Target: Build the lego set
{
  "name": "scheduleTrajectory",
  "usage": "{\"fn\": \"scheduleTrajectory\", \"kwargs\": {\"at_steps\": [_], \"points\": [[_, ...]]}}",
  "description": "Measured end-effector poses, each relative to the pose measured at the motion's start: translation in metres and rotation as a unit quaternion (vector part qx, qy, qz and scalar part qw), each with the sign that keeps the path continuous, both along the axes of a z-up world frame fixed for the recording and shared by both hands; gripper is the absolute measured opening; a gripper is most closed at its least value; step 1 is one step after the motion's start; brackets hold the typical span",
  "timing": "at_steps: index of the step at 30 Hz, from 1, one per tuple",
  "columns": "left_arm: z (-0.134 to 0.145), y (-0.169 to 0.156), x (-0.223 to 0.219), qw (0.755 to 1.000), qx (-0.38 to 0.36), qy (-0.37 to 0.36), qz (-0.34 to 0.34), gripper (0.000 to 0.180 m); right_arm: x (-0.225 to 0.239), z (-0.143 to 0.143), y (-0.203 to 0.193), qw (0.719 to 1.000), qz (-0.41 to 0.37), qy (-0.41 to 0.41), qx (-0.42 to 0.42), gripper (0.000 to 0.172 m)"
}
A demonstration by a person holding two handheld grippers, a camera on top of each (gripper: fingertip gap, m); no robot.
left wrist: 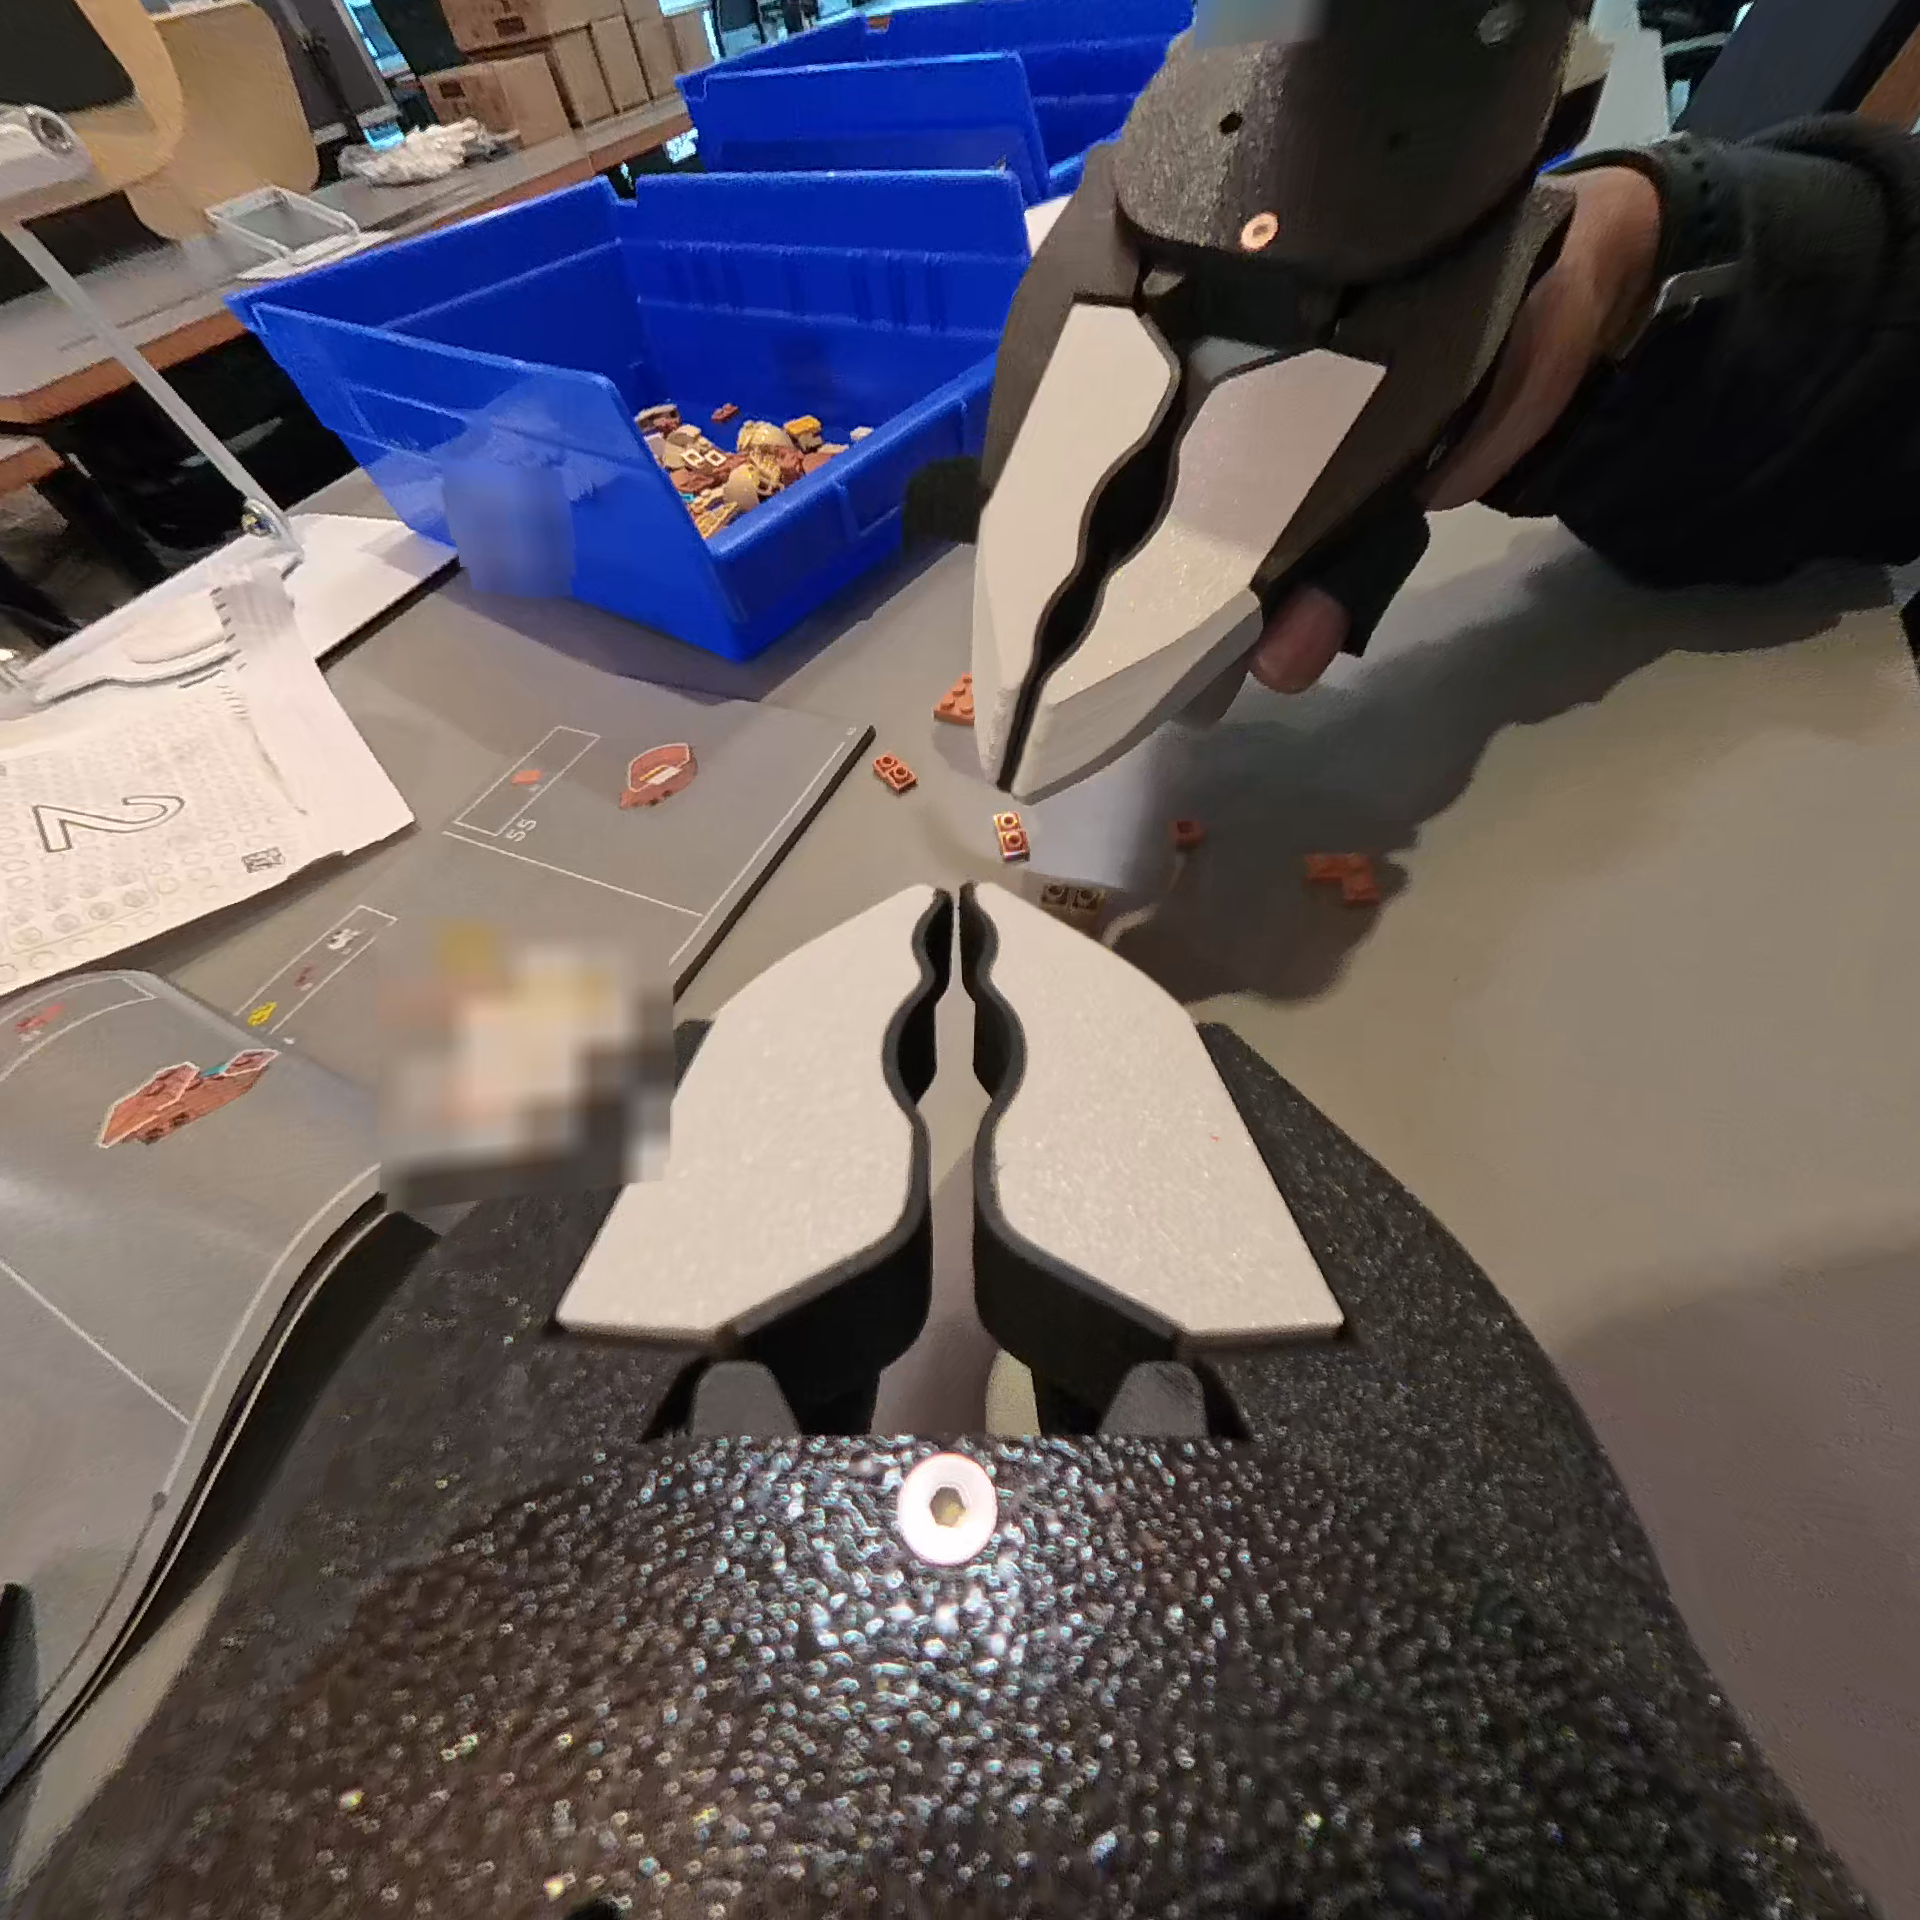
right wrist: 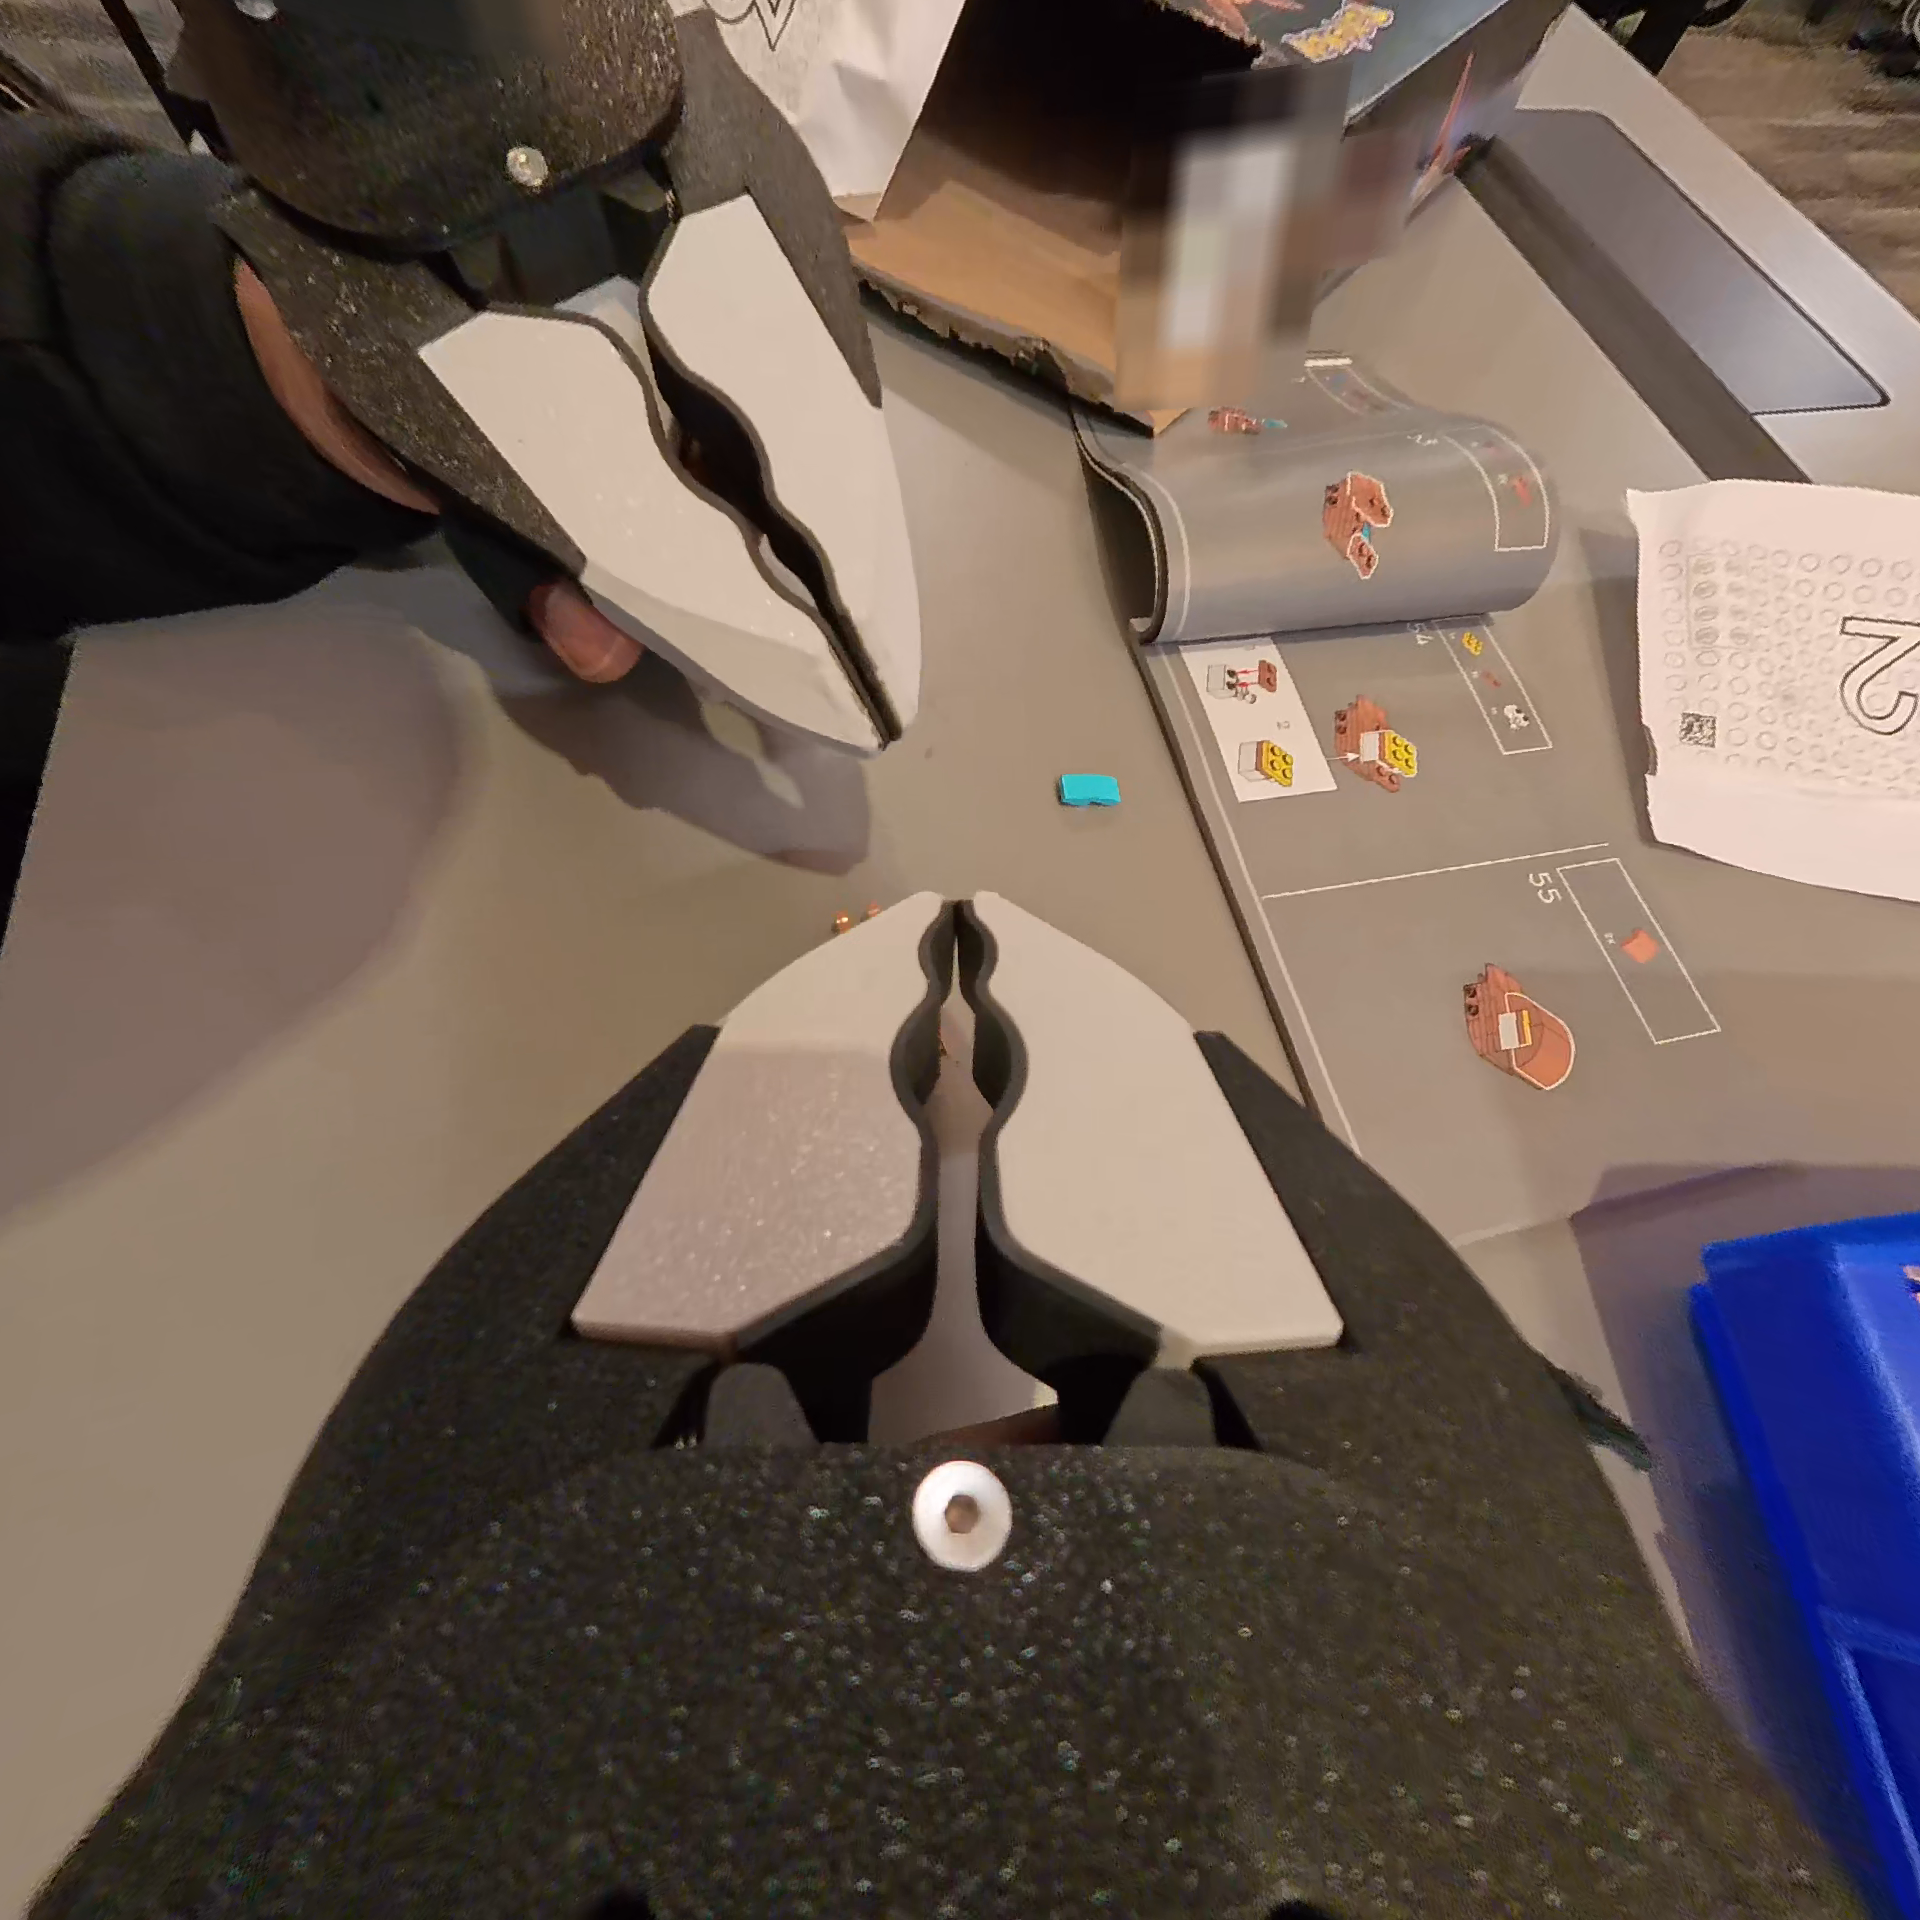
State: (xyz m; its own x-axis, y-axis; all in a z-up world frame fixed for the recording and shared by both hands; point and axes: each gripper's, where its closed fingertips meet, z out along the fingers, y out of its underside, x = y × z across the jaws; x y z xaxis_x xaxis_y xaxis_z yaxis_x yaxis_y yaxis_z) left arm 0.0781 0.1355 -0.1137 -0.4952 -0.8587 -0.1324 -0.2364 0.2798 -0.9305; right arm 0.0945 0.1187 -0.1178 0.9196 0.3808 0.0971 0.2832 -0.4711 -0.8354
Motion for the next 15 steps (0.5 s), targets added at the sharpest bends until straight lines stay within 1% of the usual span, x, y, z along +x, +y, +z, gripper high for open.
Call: {"fn": "scheduleTrajectory", "kwargs": {"at_steps": [6,15], "points": [[-0.0053,0.0054,0.0005,1.000,-0.012,0.019,0.011,0.001,0.0019,-0.0036,0.0007,1.000,-0.003,0.005,0.000,0.000],[-0.0069,0.0070,0.0005,0.999,-0.020,0.026,0.014,0.000,0.0029,-0.0064,0.0017,1.000,-0.005,0.008,-0.003,0.000]]}}
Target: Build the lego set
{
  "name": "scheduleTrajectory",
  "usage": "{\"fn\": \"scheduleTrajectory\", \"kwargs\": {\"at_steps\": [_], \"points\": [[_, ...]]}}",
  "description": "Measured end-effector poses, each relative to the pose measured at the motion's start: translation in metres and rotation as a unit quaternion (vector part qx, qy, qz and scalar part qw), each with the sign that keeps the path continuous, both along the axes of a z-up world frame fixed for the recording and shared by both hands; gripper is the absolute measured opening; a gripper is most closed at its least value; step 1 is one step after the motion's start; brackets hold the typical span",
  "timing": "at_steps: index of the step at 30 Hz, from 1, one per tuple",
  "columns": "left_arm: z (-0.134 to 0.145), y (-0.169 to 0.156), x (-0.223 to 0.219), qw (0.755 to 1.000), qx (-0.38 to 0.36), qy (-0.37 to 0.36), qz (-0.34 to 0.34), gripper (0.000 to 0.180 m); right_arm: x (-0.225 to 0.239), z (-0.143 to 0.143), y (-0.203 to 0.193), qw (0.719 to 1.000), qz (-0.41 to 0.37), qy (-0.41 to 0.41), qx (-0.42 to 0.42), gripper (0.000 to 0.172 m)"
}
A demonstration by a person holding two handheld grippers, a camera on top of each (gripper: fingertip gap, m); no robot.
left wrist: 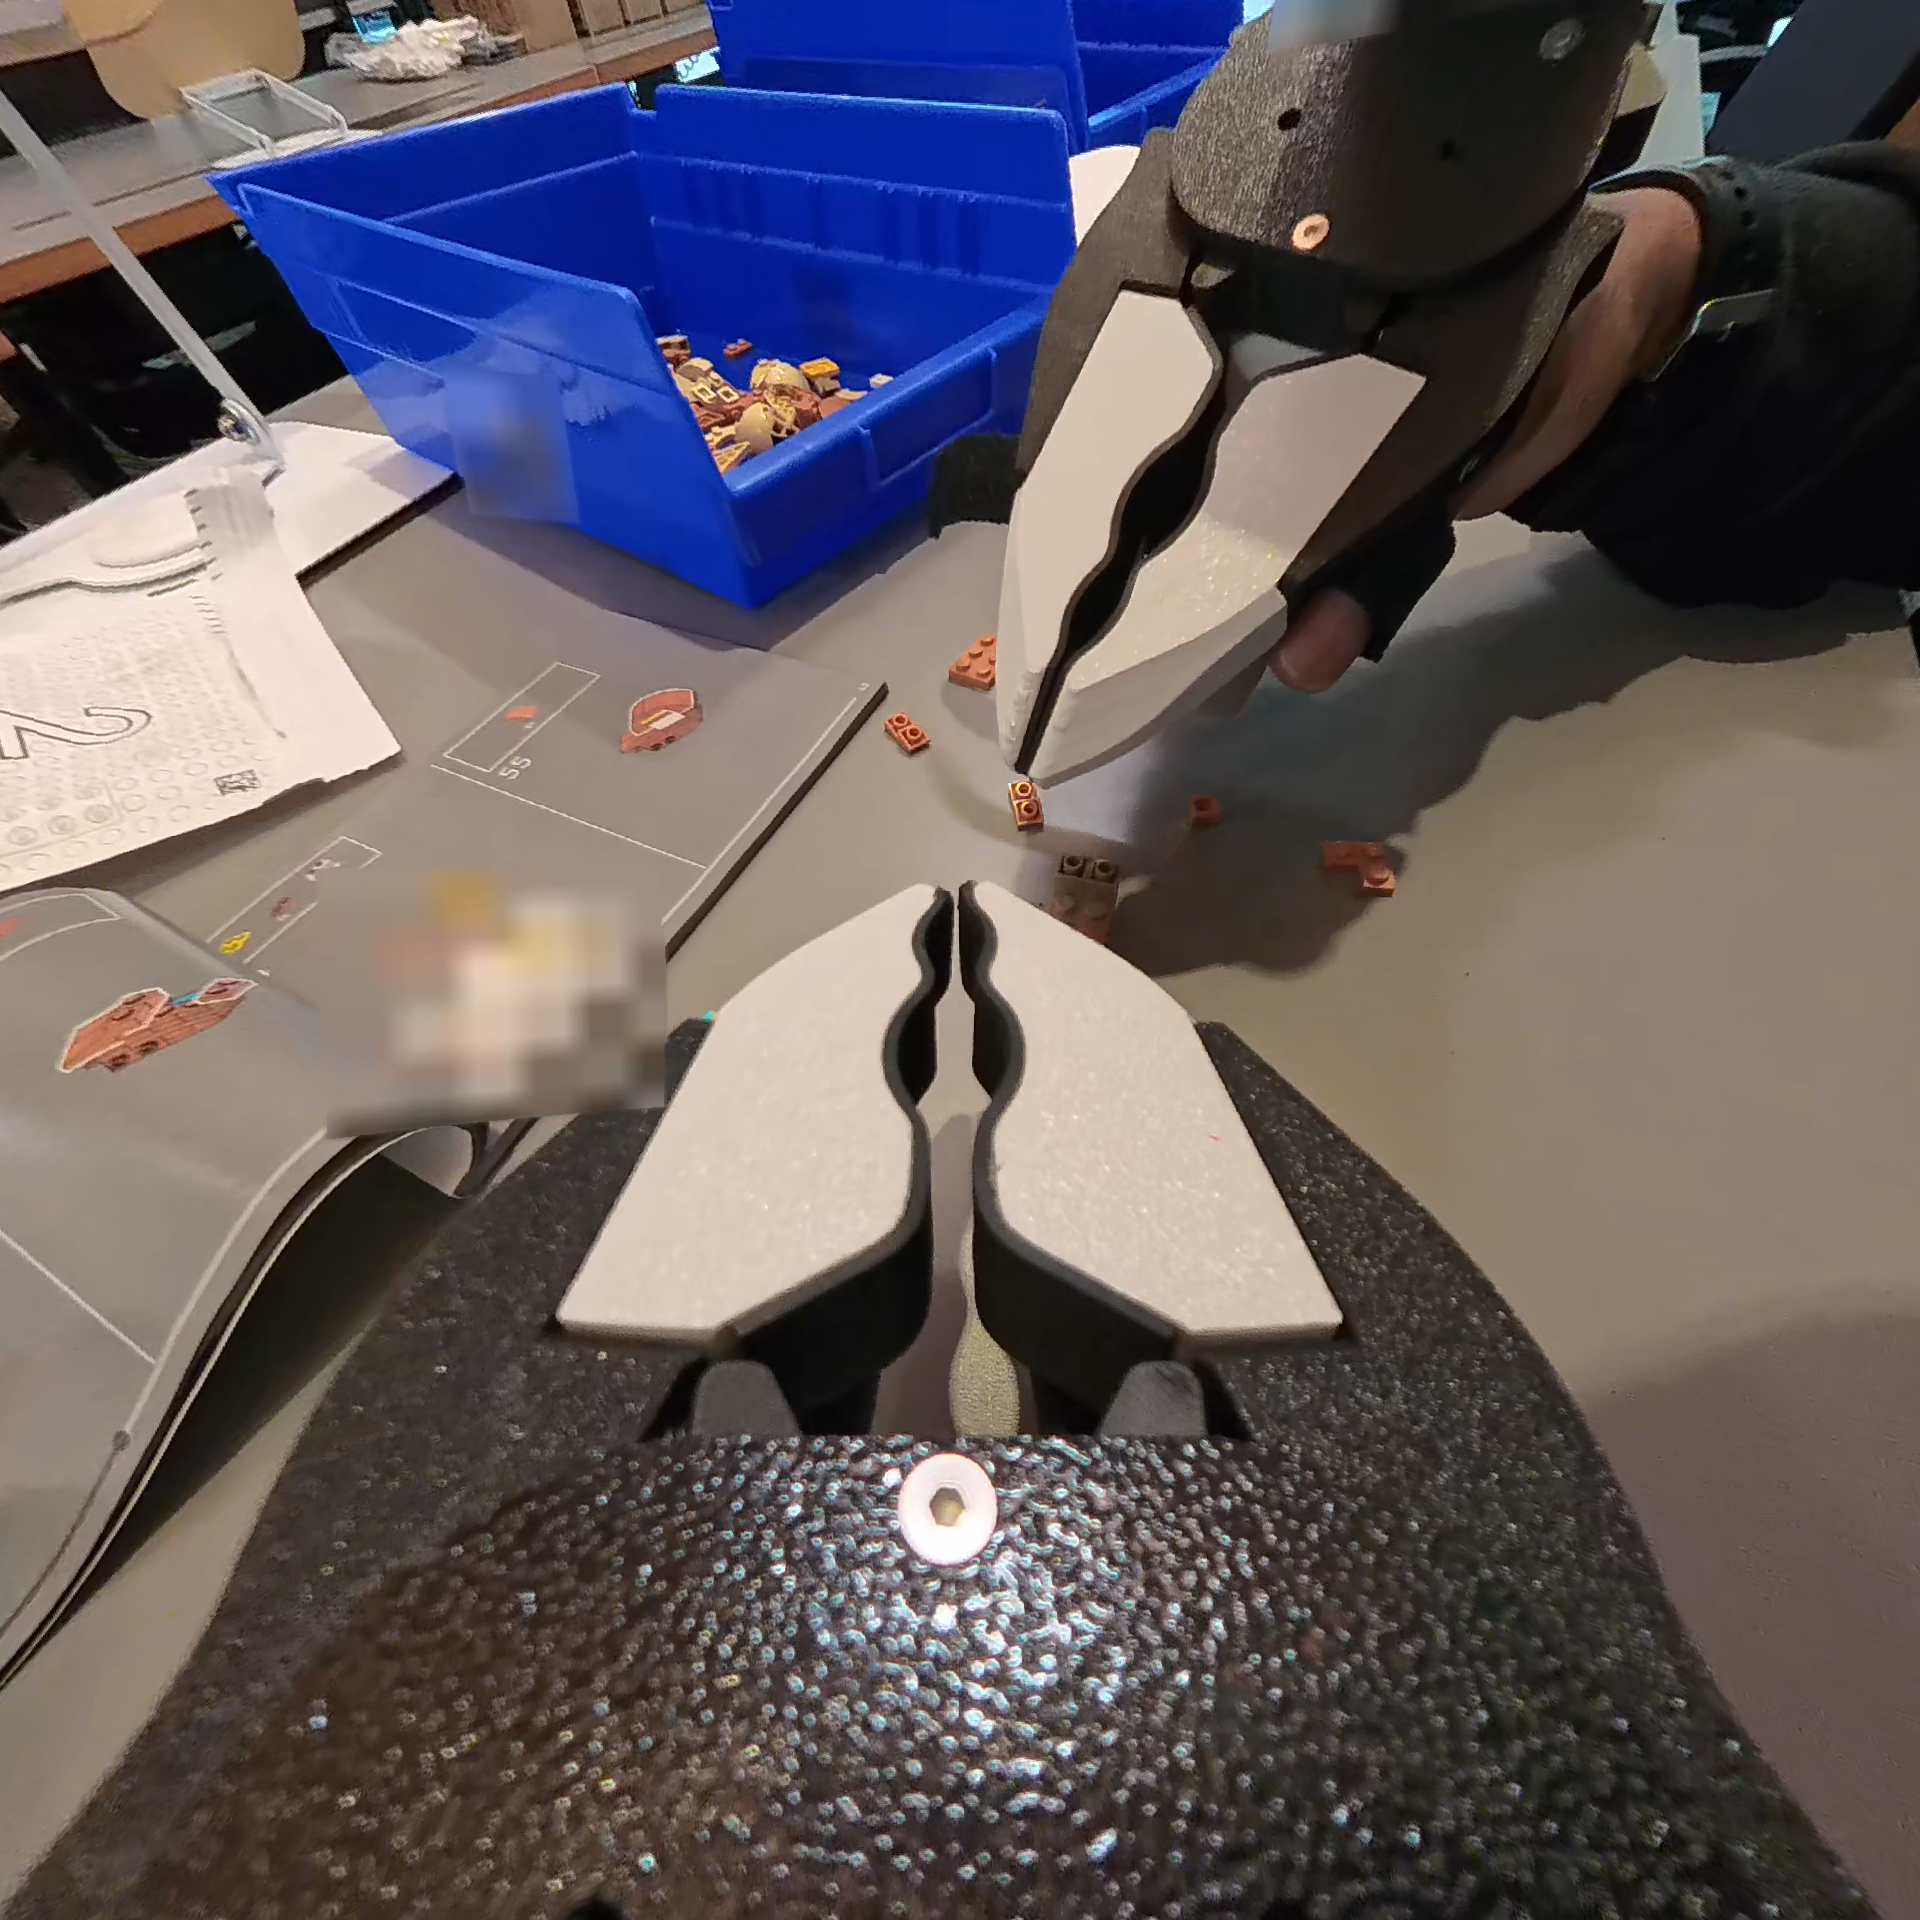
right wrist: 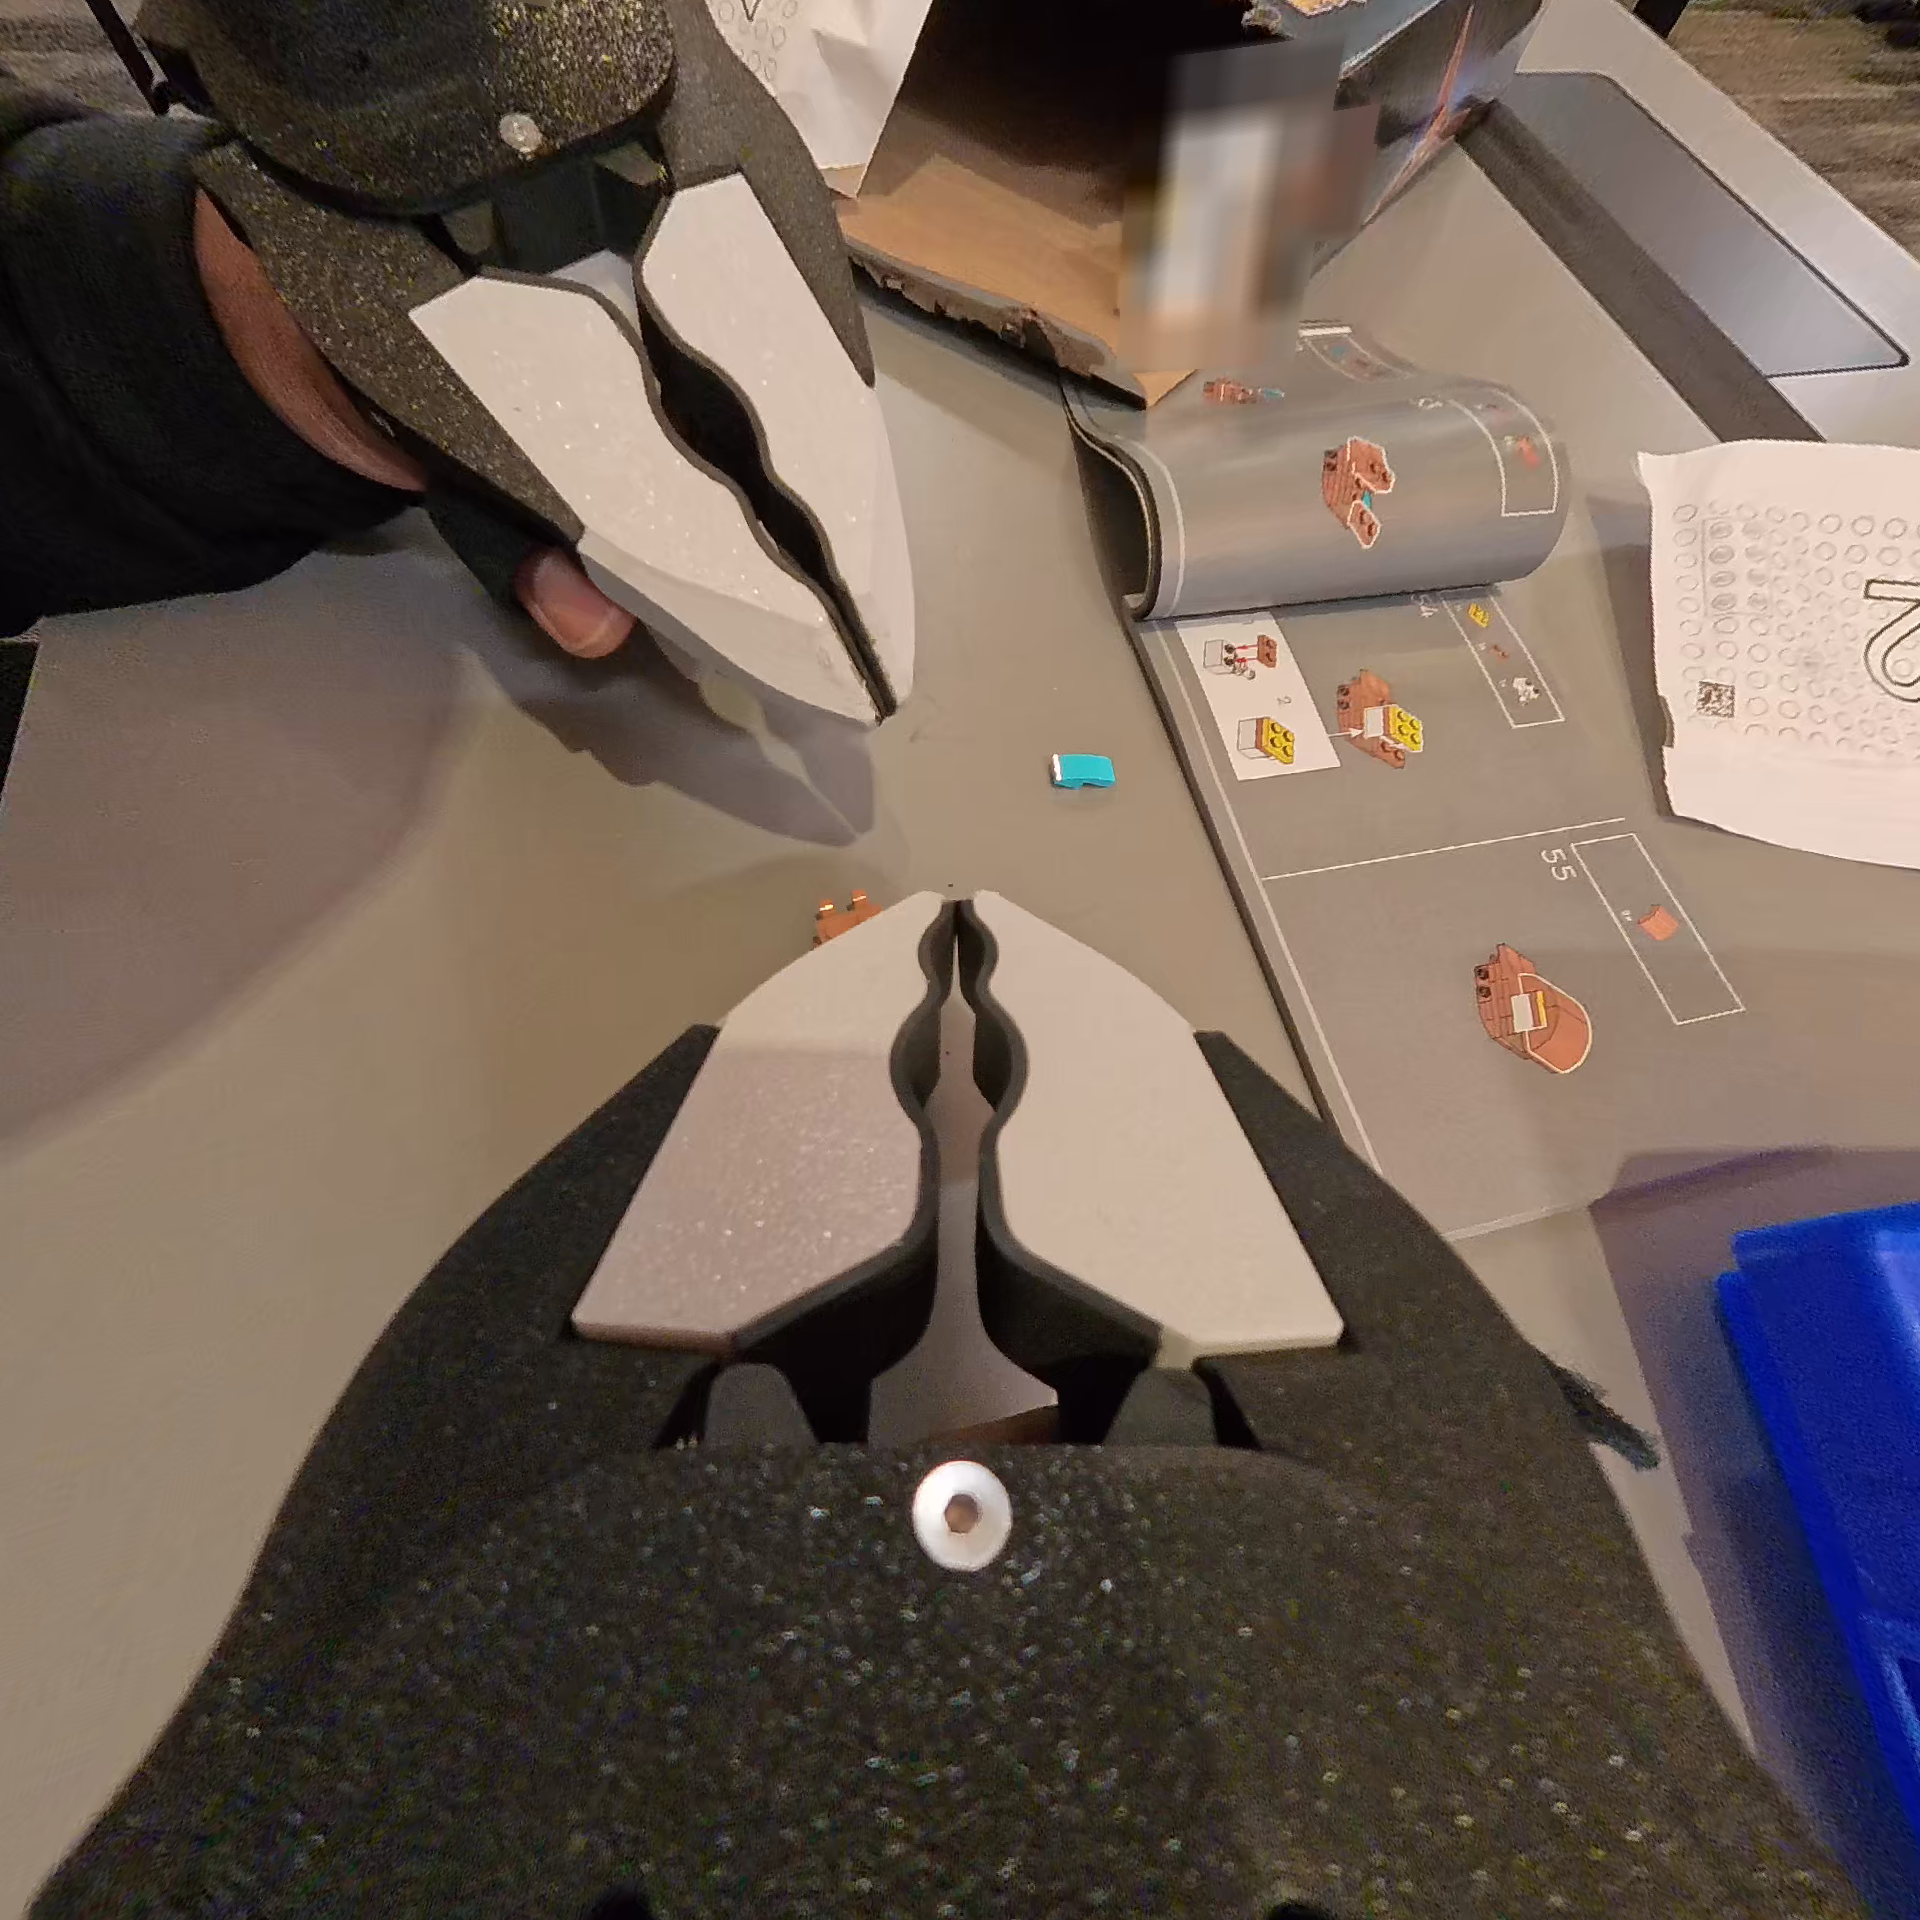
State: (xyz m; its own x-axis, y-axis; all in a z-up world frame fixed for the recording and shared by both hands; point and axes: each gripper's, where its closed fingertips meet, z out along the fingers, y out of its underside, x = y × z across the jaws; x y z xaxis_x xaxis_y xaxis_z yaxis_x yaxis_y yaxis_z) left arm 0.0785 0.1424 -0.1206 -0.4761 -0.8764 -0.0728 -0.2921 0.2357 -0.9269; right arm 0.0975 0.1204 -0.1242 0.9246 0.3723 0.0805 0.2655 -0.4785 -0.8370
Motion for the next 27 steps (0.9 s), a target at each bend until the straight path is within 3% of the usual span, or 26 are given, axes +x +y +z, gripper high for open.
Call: {"fn": "scheduleTrajectory", "kwargs": {"at_steps": [27], "points": [[-0.0019,-0.0004,-0.0006,1.000,0.001,0.006,-0.002,0.000,-0.0011,-0.0007,-0.0005,1.000,0.002,-0.001,-0.003,0.000]]}}
